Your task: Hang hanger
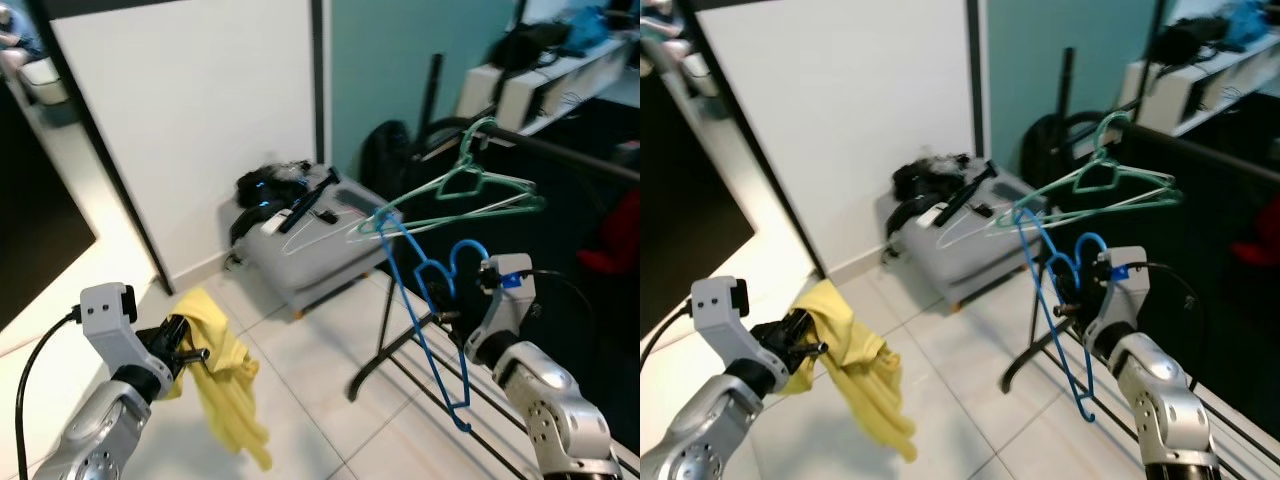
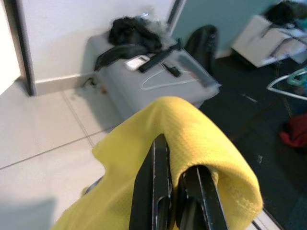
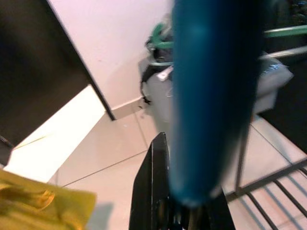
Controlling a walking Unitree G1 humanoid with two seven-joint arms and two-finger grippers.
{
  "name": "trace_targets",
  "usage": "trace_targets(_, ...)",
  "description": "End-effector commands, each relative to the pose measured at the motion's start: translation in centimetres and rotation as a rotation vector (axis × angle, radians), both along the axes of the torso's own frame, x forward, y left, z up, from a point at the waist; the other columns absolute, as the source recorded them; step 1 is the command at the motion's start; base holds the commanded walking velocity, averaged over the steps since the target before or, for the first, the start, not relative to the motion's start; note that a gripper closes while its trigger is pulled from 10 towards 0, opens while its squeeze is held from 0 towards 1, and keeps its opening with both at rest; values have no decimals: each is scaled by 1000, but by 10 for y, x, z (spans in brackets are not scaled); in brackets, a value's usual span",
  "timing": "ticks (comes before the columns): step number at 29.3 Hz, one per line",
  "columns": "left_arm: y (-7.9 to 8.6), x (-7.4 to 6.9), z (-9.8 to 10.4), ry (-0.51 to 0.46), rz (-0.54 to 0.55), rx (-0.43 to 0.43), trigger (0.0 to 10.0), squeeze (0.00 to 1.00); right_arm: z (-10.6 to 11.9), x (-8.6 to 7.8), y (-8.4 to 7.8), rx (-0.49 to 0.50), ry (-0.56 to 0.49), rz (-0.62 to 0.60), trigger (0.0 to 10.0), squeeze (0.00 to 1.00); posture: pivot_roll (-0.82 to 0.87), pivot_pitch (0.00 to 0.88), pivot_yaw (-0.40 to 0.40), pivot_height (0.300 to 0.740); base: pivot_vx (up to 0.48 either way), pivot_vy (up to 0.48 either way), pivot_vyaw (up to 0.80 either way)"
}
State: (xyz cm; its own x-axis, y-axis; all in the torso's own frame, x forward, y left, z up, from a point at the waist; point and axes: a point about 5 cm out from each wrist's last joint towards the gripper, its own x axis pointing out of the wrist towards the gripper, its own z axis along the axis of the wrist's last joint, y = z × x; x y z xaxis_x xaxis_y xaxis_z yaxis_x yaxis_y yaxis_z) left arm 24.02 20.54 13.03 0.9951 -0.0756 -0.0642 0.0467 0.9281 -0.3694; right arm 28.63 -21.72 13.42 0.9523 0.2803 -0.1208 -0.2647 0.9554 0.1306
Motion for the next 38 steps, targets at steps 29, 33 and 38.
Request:
trace_targets(29, -10, 2, 6, -18, -87, -24, 10000, 0, -1, 3, 1, -8, 8, 39, 10000, 0, -67, 25, 6, 740, 0, 0, 775)
trace_targets(33, -12, 2, 7, -21, -111, -24, 10000, 0, 0, 3, 1, -9, 7, 40, 10000, 0, -69, 25, 3, 740, 0, 0, 775)
trace_targets(38, -14, 2, 7, -19, -120, -22, 10000, 0, -1, 2, 0, -5, 6, 35, 10000, 0, -71, 26, 16, 740, 0, 0, 774)
